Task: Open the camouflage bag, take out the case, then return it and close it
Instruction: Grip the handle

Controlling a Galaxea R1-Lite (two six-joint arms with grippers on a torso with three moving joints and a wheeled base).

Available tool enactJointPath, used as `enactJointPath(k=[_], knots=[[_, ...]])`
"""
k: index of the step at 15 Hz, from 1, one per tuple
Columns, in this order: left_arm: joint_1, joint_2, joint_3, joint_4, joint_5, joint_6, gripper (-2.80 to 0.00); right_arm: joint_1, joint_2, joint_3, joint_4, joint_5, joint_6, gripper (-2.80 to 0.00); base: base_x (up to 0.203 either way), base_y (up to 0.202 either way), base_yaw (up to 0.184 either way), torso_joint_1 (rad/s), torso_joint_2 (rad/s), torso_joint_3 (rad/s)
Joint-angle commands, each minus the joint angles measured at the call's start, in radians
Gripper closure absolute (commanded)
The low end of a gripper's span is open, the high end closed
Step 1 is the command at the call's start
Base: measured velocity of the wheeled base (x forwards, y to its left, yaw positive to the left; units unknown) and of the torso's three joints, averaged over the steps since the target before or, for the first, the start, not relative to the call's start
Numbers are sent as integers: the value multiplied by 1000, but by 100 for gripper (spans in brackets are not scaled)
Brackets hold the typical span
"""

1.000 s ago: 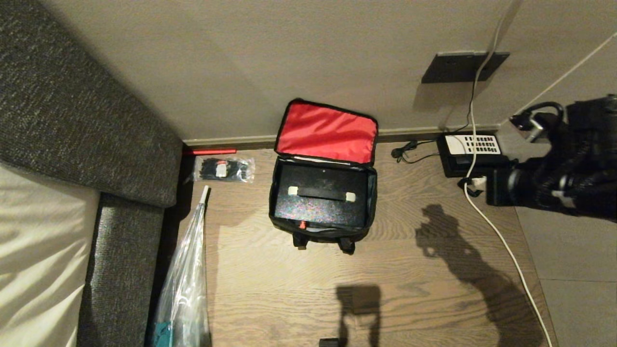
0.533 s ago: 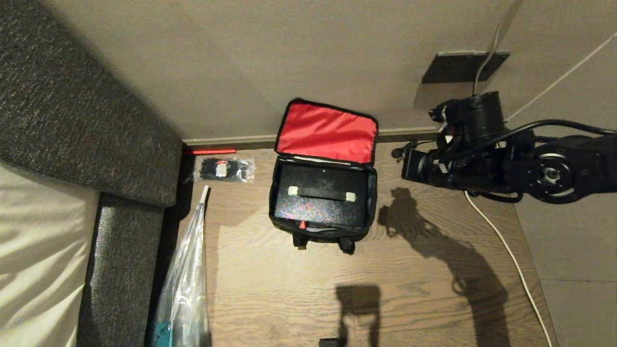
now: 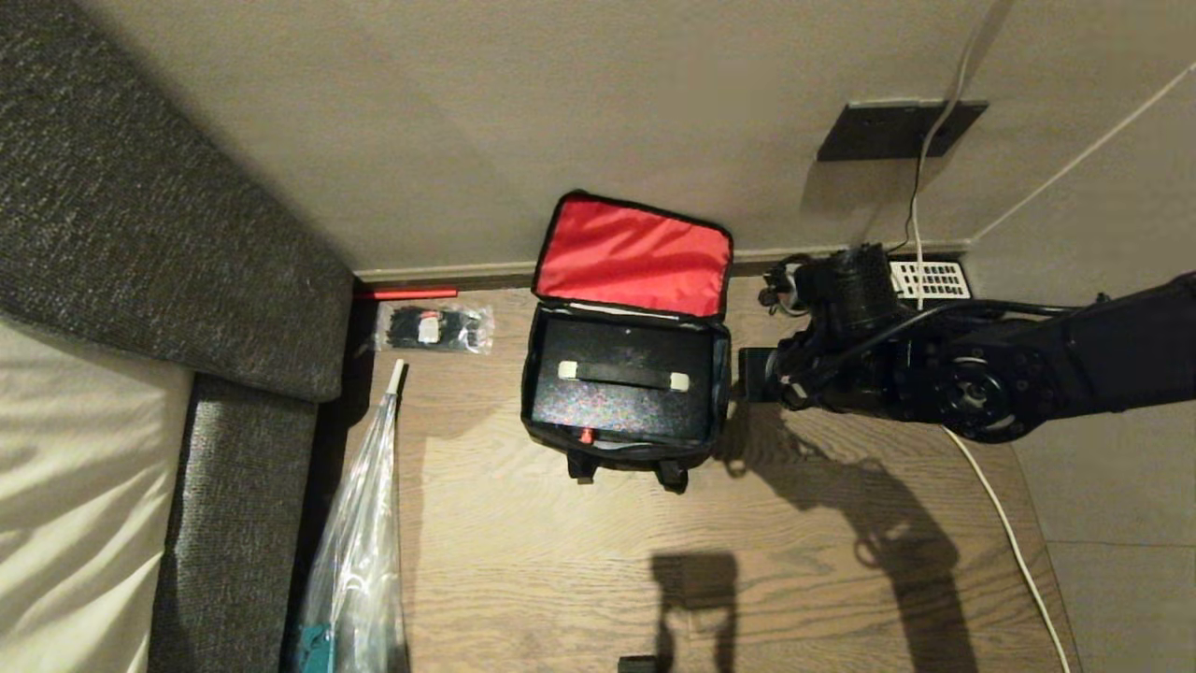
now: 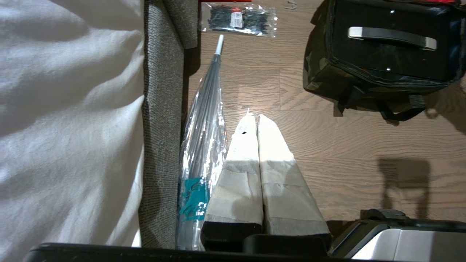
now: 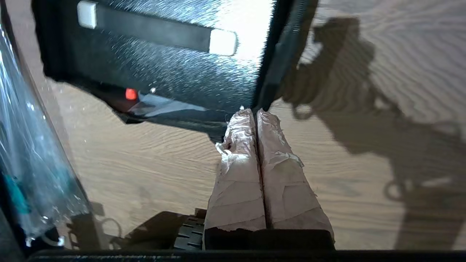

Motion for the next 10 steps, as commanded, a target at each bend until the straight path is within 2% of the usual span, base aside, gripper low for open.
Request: enactJointPath(k=[1,5,10], knots=[[0,-2,-1,0,0,0,0,32,24,9,-28,-29,-13,0,0,0,0,0,0,0],[0,-2,0,0,0,0,0,68,36,47,-29,-190,-159,0,0,0,0,0,0,0],[0,-2,0,0,0,0,0,83,6,57,-32,-215,-180,0,0,0,0,0,0,0]])
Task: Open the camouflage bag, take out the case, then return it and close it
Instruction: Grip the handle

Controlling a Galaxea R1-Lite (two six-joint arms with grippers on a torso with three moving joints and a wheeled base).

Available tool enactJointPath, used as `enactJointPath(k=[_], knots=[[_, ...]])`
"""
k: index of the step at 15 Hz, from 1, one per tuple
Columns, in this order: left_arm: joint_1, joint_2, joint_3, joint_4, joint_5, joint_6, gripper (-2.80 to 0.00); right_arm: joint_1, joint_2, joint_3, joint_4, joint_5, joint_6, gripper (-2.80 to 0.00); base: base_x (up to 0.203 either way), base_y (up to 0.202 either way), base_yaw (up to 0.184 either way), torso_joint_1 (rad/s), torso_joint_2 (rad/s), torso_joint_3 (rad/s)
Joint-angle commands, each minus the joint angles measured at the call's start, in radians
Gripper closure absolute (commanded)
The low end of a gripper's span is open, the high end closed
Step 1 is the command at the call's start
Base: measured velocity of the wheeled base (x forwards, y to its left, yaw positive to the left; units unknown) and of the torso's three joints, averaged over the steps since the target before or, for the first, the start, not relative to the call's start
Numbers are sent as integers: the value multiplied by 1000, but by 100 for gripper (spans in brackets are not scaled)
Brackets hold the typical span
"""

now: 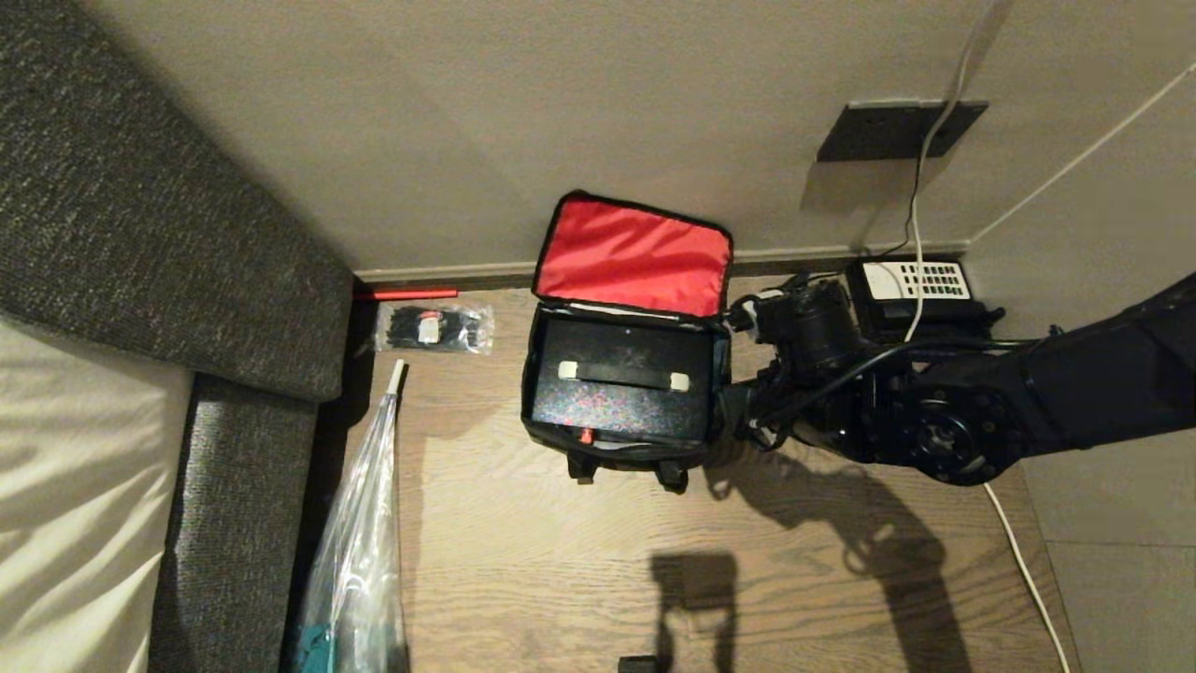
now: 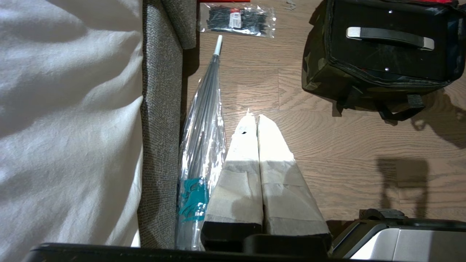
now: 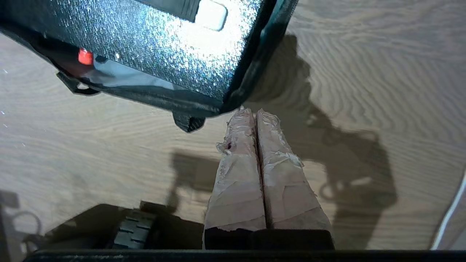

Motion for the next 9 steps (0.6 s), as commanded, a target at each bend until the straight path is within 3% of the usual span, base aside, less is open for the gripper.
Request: enactJointPath(k=[1,5,9], knots=[[0,-2,1,0,0,0,0,3,-29,8,2,-42,-14,0,0,0,0,0,0,0],[0,-2,0,0,0,0,0,17,-43,22,9,-114,-14,0,0,0,0,0,0,0],[0,-2,2,0,0,0,0,54,-72,64,-28,-351,-8,0,0,0,0,0,0,0]])
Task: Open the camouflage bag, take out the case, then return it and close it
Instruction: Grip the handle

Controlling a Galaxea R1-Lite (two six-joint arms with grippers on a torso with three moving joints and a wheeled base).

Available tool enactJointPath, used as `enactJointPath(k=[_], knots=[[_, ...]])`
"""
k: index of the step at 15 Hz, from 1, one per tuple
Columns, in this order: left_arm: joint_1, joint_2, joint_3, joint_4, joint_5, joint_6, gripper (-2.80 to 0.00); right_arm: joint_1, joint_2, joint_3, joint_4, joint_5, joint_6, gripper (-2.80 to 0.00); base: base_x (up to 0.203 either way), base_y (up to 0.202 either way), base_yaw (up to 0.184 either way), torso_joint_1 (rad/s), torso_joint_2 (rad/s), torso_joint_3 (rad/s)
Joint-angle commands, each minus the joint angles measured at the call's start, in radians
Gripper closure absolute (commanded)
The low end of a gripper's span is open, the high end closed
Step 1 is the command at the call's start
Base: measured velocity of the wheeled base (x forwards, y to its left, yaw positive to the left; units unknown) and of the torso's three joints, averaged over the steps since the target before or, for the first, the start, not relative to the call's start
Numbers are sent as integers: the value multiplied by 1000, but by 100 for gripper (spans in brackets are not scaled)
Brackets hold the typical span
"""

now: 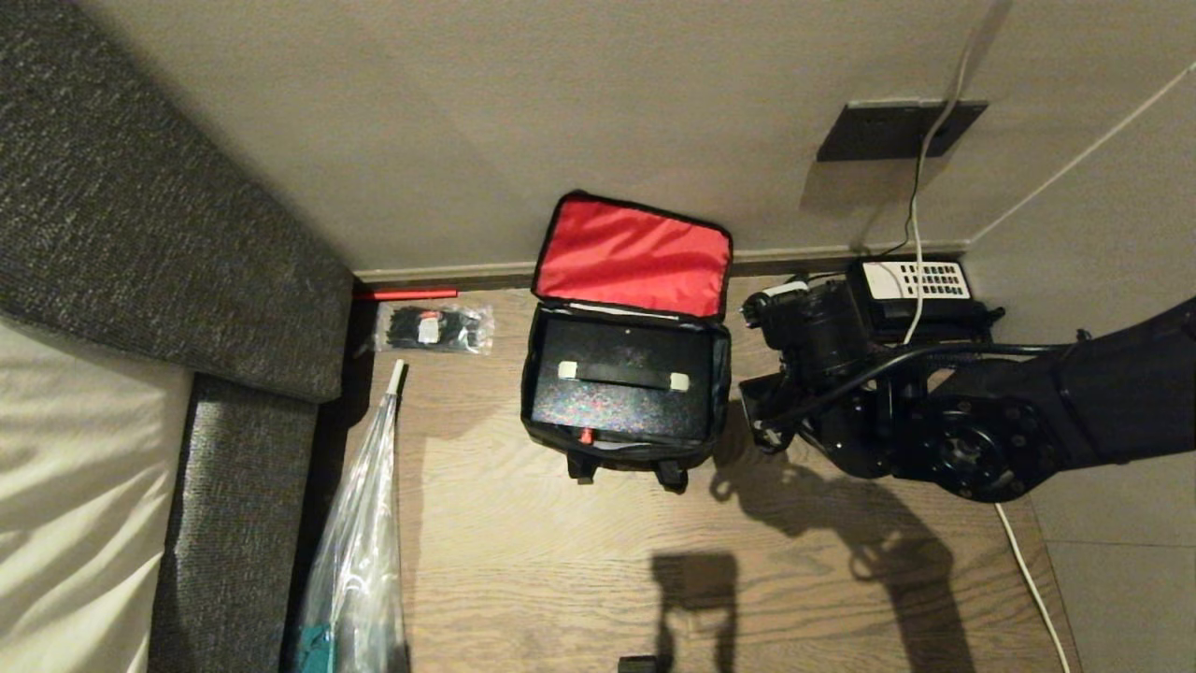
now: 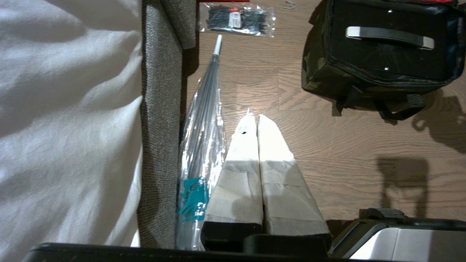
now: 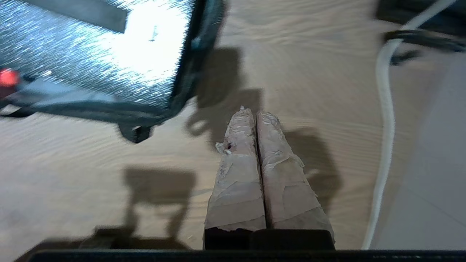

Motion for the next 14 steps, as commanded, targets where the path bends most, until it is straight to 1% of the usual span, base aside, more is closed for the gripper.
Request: enactJointPath(k=[1,2,3,4,5,6,8,9,10,12,14], knots=[[0,-2,0,0,1,0,0,15,-25,14,-20,-98,-7,0,0,0,0,0,0,0],[0,-2,0,0,1,0,0,15,-23,-28,-22,-103,-10,0,0,0,0,0,0,0],[0,-2,0,0,1,0,0,16,-31,-63,-28,-78,-19,0,0,0,0,0,0,0],[0,-2,-1,0,1,0,0,24,-38,-55,-30,-56,-30,0,0,0,0,0,0,0],[0,-2,-1,0,1,0,0,42,-53,-11,-38,-60,-34,0,0,0,0,0,0,0],[0,-2,-1,0,1,0,0,57,-70,34,-76,-68,-47,0,0,0,0,0,0,0],[0,-2,0,0,1,0,0,63,-23,17,-197,-79,-88,0,0,0,0,0,0,0],[0,-2,-1,0,1,0,0,65,-16,29,-215,-83,-94,0,0,0,0,0,0,0],[0,-2,0,0,1,0,0,67,-38,64,-188,-87,-100,0,0,0,0,0,0,0],[0,-2,-1,0,1,0,0,69,-34,72,-155,-89,-103,0,0,0,0,0,0,0],[0,-2,0,0,1,0,0,69,-29,65,-154,-88,-103,0,0,0,0,0,0,0]])
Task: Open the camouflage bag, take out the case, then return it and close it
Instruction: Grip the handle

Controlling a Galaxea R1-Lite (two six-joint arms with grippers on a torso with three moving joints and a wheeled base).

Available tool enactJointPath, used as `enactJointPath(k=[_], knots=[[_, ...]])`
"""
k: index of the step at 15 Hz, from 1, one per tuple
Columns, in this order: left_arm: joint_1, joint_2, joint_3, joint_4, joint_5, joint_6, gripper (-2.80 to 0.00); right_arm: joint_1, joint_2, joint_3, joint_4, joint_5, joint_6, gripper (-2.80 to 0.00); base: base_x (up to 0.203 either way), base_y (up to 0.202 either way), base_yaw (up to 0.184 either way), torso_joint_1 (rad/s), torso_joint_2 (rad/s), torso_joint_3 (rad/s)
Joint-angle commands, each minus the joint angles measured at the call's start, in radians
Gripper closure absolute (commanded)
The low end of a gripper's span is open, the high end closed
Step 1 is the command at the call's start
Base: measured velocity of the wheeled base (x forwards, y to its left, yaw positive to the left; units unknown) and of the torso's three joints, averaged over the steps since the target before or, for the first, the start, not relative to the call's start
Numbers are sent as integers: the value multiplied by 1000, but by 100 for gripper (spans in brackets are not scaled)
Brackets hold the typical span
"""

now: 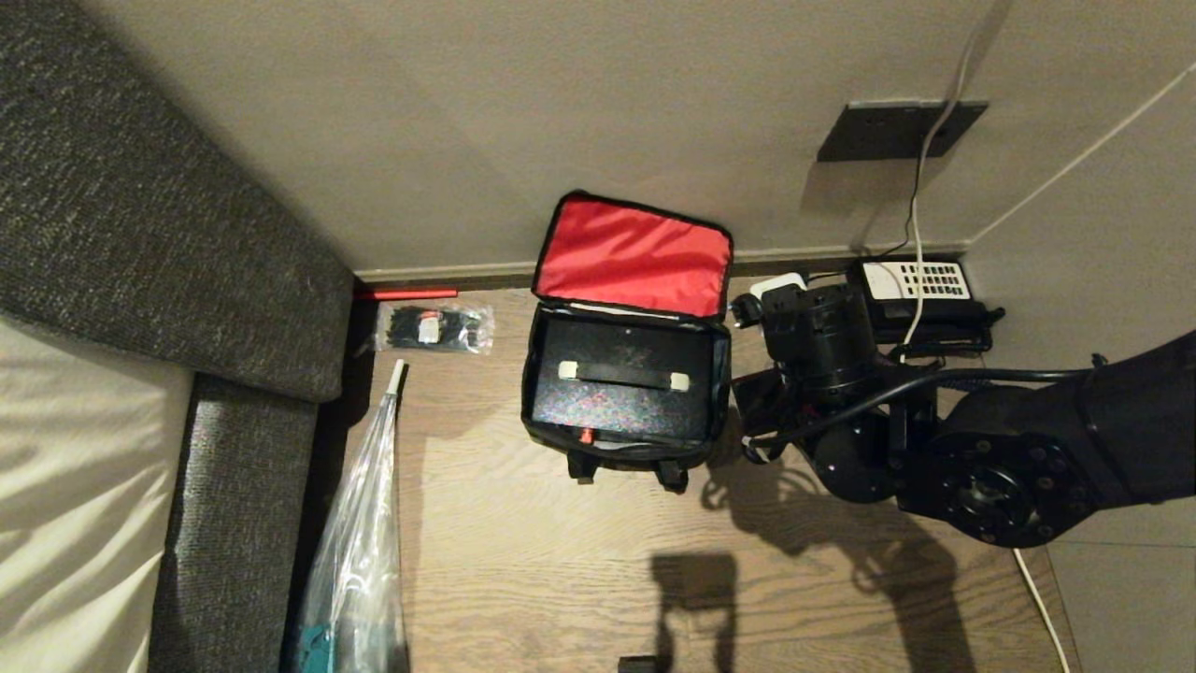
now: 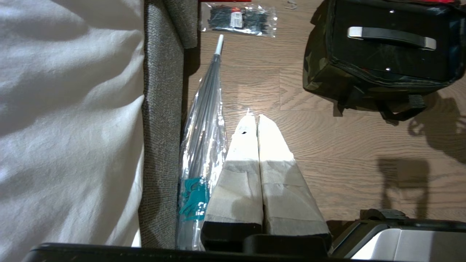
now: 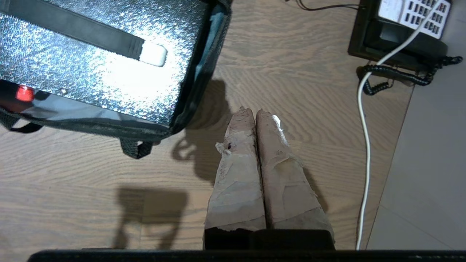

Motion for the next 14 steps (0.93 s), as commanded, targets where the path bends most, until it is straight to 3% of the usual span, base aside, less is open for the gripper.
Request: enactJointPath(k=[1,8,14], knots=[[1,-2,-1,0,0,0,0,1,5,3,0,-5,0,0,0,0,0,0,0,0],[1,-2,-1,0,0,0,0,5,19,47,9,-4,15,0,0,0,0,0,0,0],[1,-2,-1,0,0,0,0,39,137,-39,-6,-8,-4,0,0,0,0,0,0,0]])
